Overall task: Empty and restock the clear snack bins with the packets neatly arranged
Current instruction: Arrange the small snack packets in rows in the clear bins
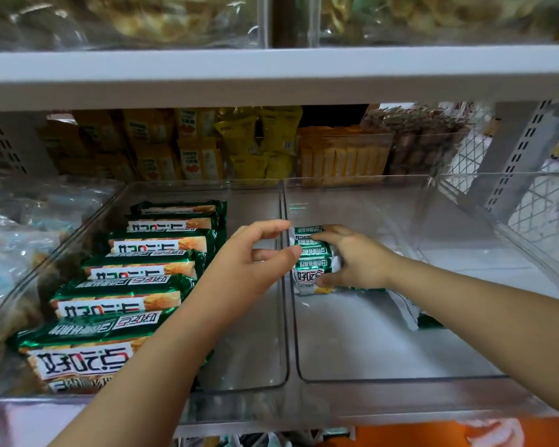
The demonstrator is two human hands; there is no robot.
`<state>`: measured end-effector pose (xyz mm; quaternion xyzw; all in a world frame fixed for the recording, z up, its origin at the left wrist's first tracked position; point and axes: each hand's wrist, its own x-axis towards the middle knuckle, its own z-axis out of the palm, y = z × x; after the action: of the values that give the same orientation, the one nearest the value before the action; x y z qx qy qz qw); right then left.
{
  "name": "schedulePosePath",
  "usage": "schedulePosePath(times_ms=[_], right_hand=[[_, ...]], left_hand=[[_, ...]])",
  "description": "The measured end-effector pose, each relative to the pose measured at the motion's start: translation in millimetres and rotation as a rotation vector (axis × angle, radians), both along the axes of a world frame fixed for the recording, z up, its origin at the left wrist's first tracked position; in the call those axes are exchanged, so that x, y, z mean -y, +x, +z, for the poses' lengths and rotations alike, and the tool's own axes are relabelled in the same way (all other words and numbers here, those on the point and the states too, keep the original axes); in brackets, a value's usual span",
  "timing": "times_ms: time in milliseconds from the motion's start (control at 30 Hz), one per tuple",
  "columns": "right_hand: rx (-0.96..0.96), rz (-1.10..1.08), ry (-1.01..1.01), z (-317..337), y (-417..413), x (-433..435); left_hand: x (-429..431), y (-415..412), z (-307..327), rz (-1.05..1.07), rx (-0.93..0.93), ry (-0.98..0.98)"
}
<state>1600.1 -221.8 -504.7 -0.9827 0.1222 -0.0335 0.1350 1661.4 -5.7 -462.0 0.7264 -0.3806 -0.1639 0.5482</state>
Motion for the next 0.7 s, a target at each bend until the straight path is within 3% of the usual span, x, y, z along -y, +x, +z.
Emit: schedulePosePath(times_ms=[67, 167, 233, 367, 500, 700], right_hand=[[-0.030, 0.001, 0.055, 9, -6, 3], [0.070, -0.128, 0.197, 33, -18, 16], [0.071, -0.236, 0.151, 43, -27, 29], [-0.336, -0.231, 0.131, 34, -42, 31], [-0.343, -0.258, 0.030, 29, -48, 29], [-0.552, -0.272, -0.084, 52, -55, 19]], left_hand=[[0, 0, 0, -0.002, -0.001, -0.005], [0, 1, -1, -0.005, 0.004, -0.002], [1, 2, -2, -0.006, 0.008, -0.005], [0, 2, -3, -0.011, 0.019, -0.004], [0, 2, -3, -0.015, 0.028, -0.007], [0, 1, -2, -0.017, 0.012, -0.006]])
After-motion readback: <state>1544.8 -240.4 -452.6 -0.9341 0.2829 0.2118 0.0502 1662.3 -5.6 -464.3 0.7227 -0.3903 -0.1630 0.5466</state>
